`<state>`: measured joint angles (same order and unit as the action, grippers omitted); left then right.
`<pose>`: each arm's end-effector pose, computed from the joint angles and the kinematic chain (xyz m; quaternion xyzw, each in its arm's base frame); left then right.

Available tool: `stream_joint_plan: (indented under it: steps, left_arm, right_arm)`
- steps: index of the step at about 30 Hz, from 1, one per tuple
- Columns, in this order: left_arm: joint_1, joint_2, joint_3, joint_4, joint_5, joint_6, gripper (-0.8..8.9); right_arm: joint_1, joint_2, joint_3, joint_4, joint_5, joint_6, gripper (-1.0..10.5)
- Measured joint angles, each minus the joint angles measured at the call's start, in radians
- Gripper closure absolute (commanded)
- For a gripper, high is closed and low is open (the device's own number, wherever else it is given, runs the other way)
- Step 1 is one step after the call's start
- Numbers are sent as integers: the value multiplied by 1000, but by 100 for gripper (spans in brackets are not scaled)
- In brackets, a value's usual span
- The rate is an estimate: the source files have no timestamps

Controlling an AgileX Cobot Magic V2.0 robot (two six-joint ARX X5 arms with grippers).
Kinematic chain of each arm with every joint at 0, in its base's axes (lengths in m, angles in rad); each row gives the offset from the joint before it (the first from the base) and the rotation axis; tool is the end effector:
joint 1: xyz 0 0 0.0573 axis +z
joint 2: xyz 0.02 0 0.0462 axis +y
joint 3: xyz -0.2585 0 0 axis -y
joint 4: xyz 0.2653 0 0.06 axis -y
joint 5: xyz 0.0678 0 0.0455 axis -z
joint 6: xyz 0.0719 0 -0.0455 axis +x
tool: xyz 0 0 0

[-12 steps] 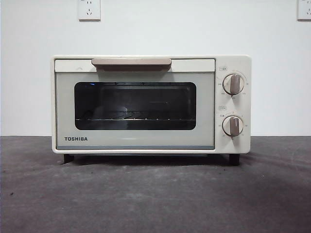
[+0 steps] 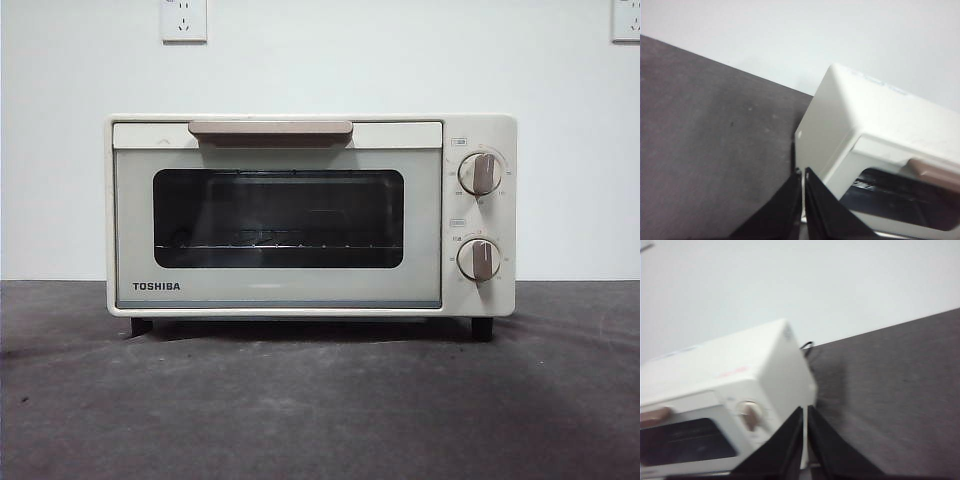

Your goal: The left arm flap open the oven, the right arm pick bread and place it into oven, the left arm flap close the oven

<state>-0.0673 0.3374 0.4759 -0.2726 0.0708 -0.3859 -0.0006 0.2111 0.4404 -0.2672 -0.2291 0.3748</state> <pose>0.1681 -0.0164 0.2665 -0.1910 0.0790 -0.0547 0.9769 0.1497 0.0162 0.2712 0.1872 0.0397 0.1085 0.9755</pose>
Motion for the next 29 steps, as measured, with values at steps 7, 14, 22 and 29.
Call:
stream_joint_plan:
  steps: [7, 14, 22, 29]
  left_arm:
    - [-38, 190, 276, -105, 102, 44, 796]
    - [-130, 324, 439, -228, 240, 118, 796]
    - [-238, 423, 556, -360, 359, 243, 796]
    - [-272, 423, 557, -372, 366, 275, 777]
  right_arm:
    - [0, 175, 227, -117, -163, -42, 937]
    - [57, 304, 398, -247, -266, -142, 937]
    - [216, 391, 500, -390, -346, -283, 937]
    - [243, 412, 504, -429, -346, -325, 936]
